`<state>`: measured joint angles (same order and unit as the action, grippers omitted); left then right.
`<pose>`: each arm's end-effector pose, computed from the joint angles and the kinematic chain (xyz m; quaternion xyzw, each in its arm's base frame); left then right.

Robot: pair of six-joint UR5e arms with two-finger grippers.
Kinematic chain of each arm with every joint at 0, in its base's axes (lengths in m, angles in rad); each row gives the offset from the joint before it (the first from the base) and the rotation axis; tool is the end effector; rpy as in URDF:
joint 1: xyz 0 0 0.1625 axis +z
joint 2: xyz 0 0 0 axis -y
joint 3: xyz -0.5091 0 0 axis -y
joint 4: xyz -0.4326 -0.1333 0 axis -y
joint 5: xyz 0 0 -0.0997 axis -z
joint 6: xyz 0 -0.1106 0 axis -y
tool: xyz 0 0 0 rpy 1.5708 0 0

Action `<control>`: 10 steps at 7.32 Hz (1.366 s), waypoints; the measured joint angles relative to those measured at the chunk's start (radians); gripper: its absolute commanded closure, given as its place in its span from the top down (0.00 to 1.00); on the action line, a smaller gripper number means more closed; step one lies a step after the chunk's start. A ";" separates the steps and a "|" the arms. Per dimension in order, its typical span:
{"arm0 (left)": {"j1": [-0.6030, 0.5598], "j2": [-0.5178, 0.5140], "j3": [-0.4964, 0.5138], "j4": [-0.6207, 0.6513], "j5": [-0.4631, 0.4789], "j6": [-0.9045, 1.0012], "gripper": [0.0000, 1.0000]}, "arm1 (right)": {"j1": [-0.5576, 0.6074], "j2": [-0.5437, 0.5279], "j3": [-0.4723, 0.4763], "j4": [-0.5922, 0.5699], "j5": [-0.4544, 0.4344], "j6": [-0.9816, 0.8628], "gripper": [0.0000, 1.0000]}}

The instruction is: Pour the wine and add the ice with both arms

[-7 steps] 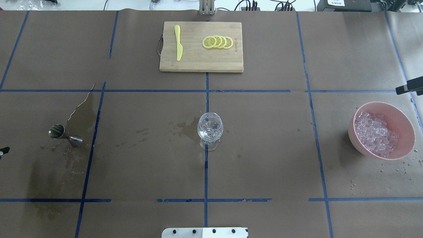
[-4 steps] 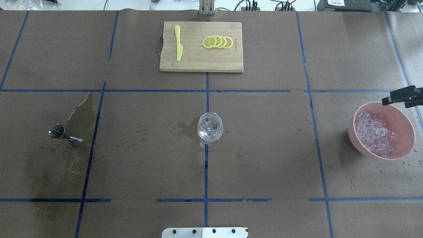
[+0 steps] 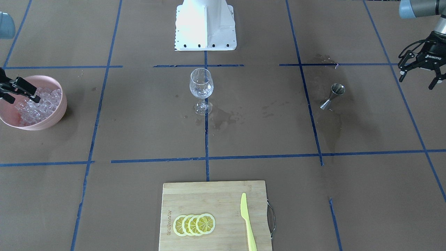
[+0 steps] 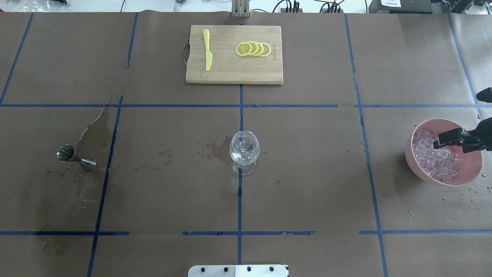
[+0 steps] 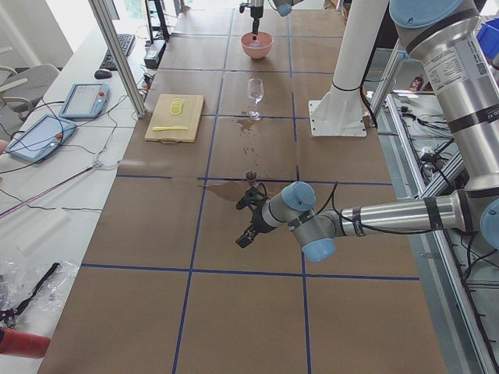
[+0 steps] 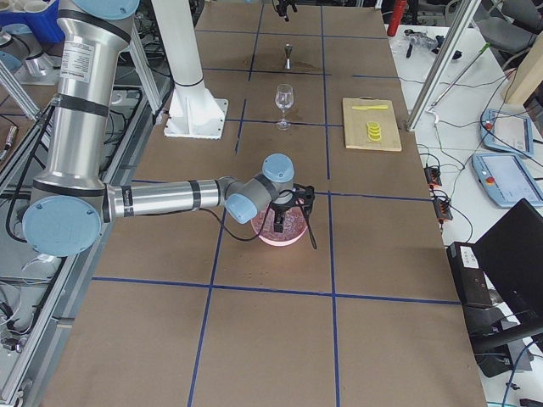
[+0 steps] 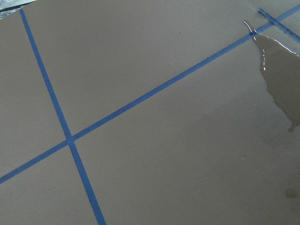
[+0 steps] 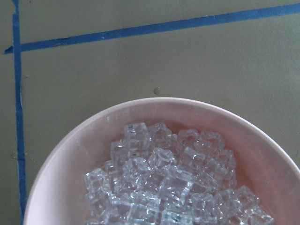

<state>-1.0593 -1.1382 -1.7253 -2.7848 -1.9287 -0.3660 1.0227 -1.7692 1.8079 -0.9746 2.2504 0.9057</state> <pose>0.0865 -0.3472 0.7246 0.3343 0.3324 0.1439 0.8701 -0.1869 -0.4286 0.6550 0.0095 -0.4322 0.0569 0.8999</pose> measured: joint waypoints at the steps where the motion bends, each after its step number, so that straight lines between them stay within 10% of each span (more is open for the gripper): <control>1: 0.000 0.000 0.000 0.000 0.001 0.000 1.00 | -0.030 -0.004 0.000 0.000 -0.039 0.009 0.74; 2: -0.001 0.000 0.000 -0.001 0.001 -0.001 1.00 | -0.045 -0.007 0.001 -0.001 -0.057 0.013 0.19; 3: -0.002 0.001 0.000 -0.004 0.002 -0.002 1.00 | -0.052 -0.011 0.001 -0.001 -0.064 0.014 0.00; 10: -0.005 0.006 -0.003 -0.025 0.005 -0.072 1.00 | -0.027 0.049 0.181 -0.012 -0.064 0.110 0.00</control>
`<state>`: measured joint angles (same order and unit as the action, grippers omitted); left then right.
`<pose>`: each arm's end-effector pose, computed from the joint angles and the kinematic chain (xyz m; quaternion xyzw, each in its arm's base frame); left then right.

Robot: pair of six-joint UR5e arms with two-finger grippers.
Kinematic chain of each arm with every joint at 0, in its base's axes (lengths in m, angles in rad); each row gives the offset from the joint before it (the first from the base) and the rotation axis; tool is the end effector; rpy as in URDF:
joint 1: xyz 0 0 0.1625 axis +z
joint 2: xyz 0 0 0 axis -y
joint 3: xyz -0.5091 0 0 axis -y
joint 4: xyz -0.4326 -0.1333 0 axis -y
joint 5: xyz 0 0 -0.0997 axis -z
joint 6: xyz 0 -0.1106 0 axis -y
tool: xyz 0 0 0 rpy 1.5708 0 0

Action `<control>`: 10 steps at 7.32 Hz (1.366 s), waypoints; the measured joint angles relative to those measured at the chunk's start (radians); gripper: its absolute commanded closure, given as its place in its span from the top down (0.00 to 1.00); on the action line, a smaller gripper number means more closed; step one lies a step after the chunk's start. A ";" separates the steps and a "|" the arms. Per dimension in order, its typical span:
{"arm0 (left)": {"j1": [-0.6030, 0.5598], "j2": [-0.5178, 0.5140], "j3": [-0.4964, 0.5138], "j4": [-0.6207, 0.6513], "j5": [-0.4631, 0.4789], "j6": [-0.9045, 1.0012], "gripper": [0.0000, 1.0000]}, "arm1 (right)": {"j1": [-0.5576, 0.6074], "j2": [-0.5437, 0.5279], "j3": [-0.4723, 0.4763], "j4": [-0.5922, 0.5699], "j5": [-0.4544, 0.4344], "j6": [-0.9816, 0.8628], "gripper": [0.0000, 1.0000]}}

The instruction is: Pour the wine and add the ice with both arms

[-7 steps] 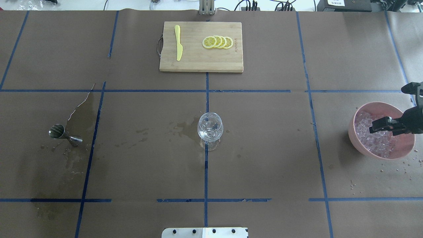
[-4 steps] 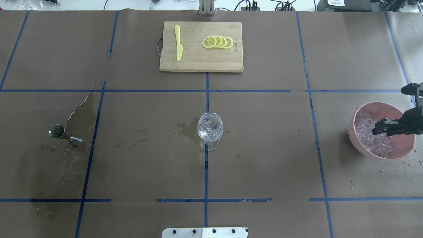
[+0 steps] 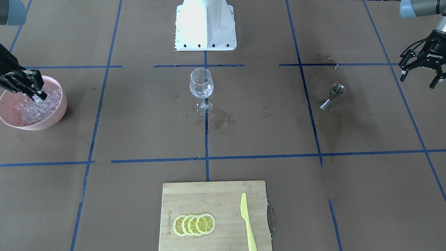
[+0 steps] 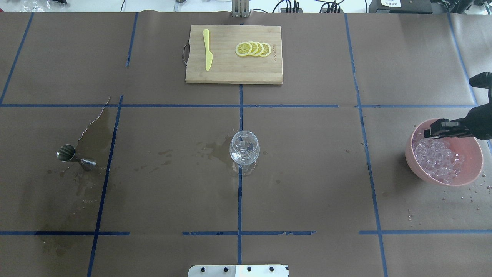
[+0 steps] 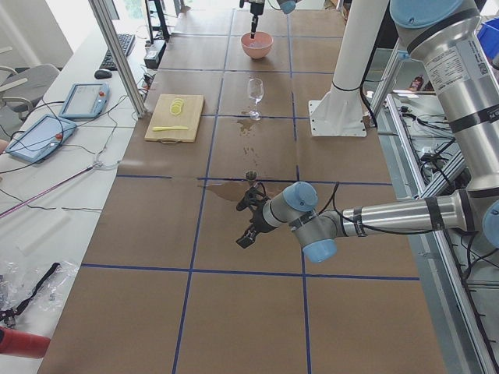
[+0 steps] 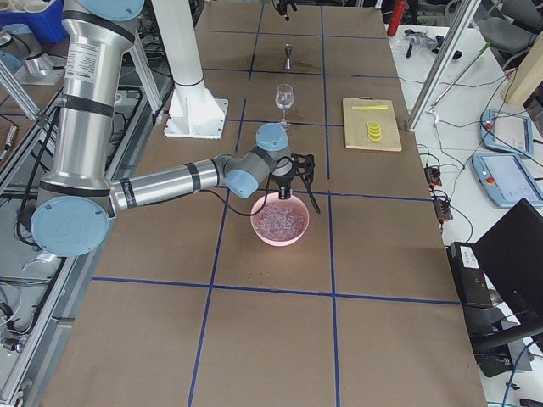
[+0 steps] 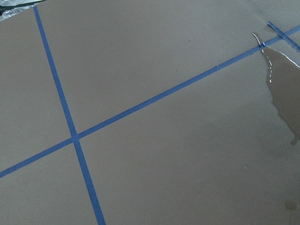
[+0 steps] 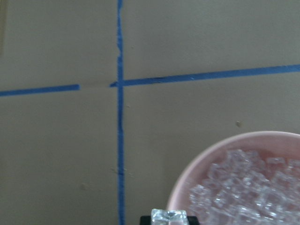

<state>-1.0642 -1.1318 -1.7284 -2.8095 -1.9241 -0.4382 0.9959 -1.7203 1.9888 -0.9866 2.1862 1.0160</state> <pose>0.0826 -0.3447 0.7217 0.3328 0.3452 0.1108 0.8705 -0.1999 -0.4363 0.5355 0.0789 -0.4745 0.0676 0.8741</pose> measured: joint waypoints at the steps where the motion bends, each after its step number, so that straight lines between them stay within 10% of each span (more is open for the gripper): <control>1: 0.000 0.000 -0.004 -0.002 -0.001 -0.004 1.00 | -0.021 0.066 0.020 0.000 -0.006 0.118 0.00; 4: 0.000 -0.002 -0.011 -0.019 -0.002 -0.006 1.00 | -0.214 0.319 0.037 -0.039 -0.136 0.498 0.00; 7: 0.000 -0.006 -0.003 -0.029 -0.003 -0.007 1.00 | -0.421 0.658 0.036 -0.353 -0.336 0.694 0.00; 10: -0.002 -0.006 -0.002 -0.032 -0.001 -0.022 1.00 | -0.500 0.765 0.026 -0.441 -0.416 0.752 0.12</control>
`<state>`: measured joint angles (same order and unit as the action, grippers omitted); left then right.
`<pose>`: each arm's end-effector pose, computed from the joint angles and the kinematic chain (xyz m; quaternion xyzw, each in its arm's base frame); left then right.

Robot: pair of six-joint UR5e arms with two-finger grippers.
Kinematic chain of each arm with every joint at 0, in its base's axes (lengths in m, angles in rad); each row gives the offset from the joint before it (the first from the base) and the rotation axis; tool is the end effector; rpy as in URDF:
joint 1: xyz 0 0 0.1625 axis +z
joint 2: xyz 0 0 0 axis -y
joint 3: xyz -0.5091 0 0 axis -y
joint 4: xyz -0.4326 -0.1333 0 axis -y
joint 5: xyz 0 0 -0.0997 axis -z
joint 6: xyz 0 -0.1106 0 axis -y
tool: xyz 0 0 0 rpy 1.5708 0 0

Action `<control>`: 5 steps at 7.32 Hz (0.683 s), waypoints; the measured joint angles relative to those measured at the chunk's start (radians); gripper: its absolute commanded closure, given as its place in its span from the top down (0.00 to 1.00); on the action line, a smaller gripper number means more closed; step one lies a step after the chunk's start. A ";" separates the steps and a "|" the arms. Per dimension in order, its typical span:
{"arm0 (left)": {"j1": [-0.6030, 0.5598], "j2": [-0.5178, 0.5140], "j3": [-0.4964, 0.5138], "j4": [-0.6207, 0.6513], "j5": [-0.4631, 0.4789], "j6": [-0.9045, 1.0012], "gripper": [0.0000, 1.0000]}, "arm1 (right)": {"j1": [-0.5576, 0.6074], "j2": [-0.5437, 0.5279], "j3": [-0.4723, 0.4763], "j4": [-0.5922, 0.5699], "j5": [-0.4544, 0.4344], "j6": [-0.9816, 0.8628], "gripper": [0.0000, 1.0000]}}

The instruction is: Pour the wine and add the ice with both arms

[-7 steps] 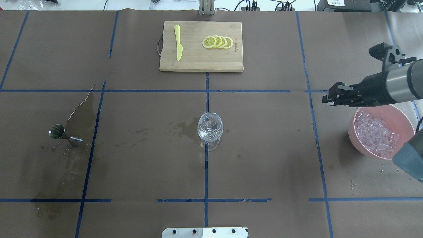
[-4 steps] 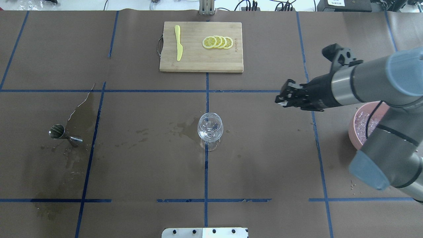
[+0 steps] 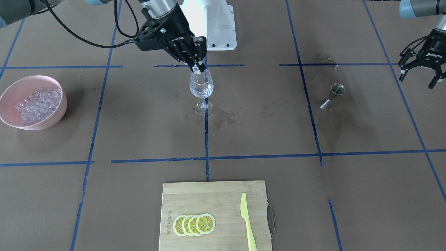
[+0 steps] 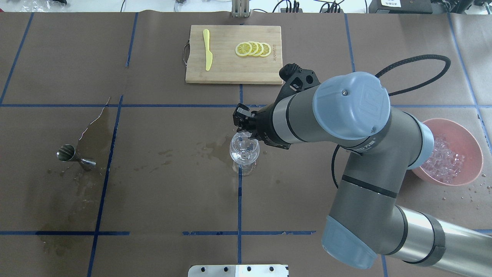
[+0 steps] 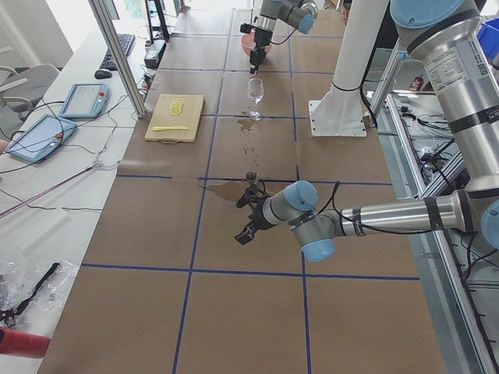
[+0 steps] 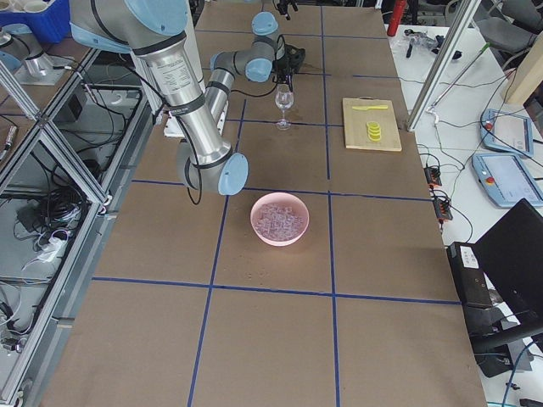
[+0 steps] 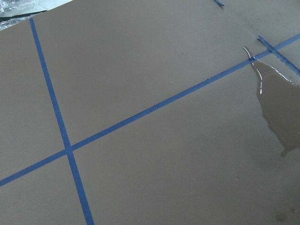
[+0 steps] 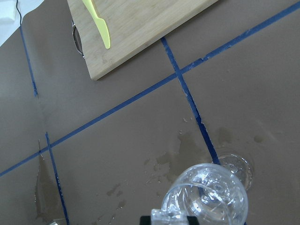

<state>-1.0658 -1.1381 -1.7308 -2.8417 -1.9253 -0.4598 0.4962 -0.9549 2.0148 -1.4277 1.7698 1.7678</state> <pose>0.0835 -0.3473 0.7136 0.3456 0.3557 0.1039 0.8621 -0.5121 -0.4039 0.1466 0.0029 -0.5690 0.2258 0.7907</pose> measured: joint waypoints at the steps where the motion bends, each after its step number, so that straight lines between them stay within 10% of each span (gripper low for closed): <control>1: 0.000 0.000 -0.003 0.000 0.000 -0.017 1.00 | -0.010 0.004 -0.001 -0.002 -0.004 0.003 0.99; 5: -0.002 -0.001 0.002 -0.001 0.000 -0.036 1.00 | -0.002 -0.034 0.001 -0.004 0.005 -0.013 1.00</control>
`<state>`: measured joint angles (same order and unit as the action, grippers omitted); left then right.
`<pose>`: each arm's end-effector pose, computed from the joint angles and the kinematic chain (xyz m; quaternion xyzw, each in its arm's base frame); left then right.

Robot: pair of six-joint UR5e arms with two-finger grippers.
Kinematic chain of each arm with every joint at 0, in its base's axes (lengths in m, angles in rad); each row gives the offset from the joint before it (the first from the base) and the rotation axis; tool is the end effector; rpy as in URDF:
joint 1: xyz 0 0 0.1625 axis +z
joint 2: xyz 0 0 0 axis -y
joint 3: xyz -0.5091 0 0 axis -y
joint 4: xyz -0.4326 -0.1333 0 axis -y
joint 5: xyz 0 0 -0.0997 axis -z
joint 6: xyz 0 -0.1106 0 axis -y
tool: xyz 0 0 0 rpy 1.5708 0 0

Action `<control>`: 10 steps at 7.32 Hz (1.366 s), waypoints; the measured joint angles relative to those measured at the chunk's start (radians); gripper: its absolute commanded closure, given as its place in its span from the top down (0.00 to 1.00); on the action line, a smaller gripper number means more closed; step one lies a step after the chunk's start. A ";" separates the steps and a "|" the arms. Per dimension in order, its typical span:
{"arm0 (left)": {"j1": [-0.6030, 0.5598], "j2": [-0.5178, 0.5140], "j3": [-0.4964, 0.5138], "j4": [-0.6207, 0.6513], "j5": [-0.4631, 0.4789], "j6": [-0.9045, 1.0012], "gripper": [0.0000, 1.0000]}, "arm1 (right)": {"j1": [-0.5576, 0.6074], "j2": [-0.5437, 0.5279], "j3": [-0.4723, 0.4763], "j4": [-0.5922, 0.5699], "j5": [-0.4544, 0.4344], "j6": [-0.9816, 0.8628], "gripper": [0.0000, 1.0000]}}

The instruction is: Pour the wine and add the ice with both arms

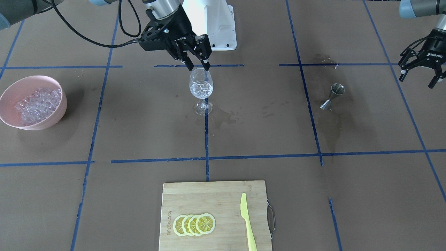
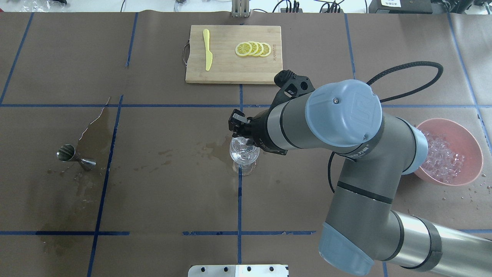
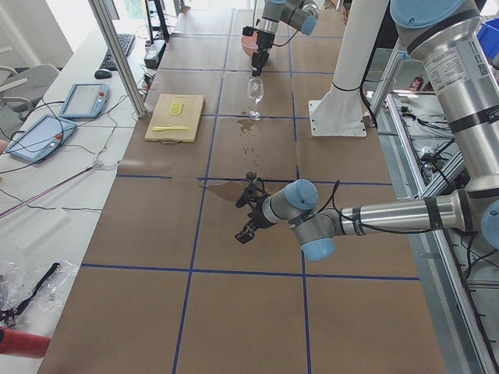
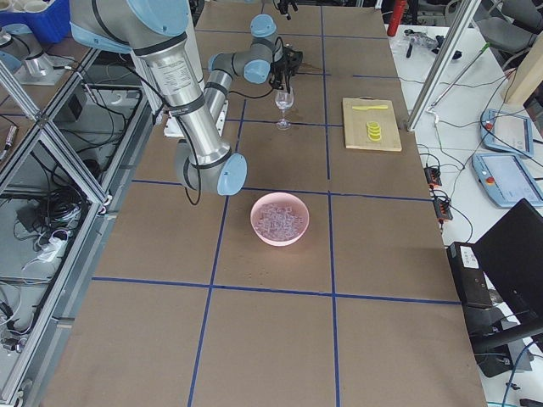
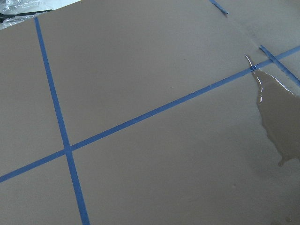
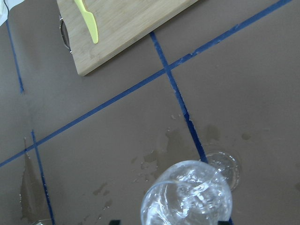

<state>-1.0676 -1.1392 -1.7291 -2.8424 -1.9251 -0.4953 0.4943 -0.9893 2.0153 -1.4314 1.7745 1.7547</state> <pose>0.0831 -0.3478 0.7141 0.3396 0.3614 0.0878 0.8639 -0.5131 -0.4025 0.1690 0.0007 -0.5540 0.2235 0.8020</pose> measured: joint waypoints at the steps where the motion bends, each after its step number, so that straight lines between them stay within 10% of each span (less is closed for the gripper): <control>1: 0.000 -0.001 0.006 0.000 0.000 0.005 1.00 | 0.029 -0.054 0.013 0.004 0.022 -0.047 1.00; 5: -0.041 -0.014 0.014 0.050 -0.021 0.037 1.00 | 0.313 -0.366 0.072 0.012 0.265 -0.462 1.00; 10: -0.329 -0.350 -0.031 0.780 -0.188 0.362 1.00 | 0.827 -0.601 -0.131 0.000 0.526 -1.351 1.00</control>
<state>-1.3965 -1.4893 -1.7596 -2.0626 -2.1132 -0.1331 1.3214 -1.5905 1.8840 -1.4317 2.3008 0.4042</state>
